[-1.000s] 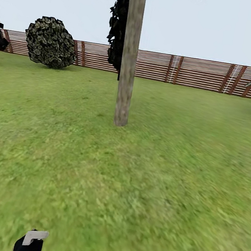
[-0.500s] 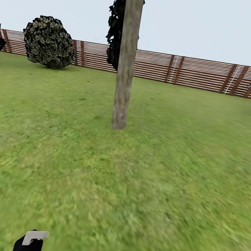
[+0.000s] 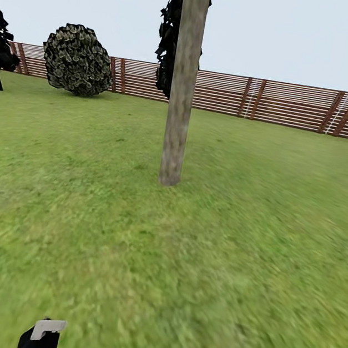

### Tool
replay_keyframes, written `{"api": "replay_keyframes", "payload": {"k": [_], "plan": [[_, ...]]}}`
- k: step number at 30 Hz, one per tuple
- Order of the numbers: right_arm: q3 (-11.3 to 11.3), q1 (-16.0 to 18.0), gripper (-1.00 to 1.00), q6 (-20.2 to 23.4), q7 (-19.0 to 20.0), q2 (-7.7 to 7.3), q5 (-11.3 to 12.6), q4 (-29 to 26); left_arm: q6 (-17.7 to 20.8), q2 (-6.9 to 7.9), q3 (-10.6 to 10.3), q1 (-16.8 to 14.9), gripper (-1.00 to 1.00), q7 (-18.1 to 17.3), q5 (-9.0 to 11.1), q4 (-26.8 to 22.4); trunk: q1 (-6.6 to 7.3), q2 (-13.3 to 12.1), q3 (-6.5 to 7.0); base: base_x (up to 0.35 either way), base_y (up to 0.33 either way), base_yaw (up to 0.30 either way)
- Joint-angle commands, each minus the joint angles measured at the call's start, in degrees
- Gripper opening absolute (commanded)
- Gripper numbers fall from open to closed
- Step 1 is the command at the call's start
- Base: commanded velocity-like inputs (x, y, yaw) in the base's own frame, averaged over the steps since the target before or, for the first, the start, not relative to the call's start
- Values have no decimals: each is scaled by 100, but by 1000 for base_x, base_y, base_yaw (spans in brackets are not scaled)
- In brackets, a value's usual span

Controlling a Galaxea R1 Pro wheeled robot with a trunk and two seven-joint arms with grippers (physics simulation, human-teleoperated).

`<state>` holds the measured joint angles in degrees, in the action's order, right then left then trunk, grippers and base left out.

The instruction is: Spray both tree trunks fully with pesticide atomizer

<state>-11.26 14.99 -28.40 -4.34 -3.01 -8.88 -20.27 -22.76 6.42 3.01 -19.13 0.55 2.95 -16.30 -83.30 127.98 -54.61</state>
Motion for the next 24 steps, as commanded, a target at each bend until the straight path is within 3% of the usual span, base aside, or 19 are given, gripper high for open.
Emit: {"api": "replay_keyframes", "payload": {"k": [1, 24], "plan": [[-26, 7, 100, -16, -23, 2, -61, 6, -18, 0, -2, -3, -100, -3, 30, 4, -2, 2, -5, 339, -2, 1], [-26, 8, 100, -16, -23, 2, -61, 6, -18, 0, -2, -3, -100, -3, 30, 4, -2, 2, -5, 339, 0, 18]]}}
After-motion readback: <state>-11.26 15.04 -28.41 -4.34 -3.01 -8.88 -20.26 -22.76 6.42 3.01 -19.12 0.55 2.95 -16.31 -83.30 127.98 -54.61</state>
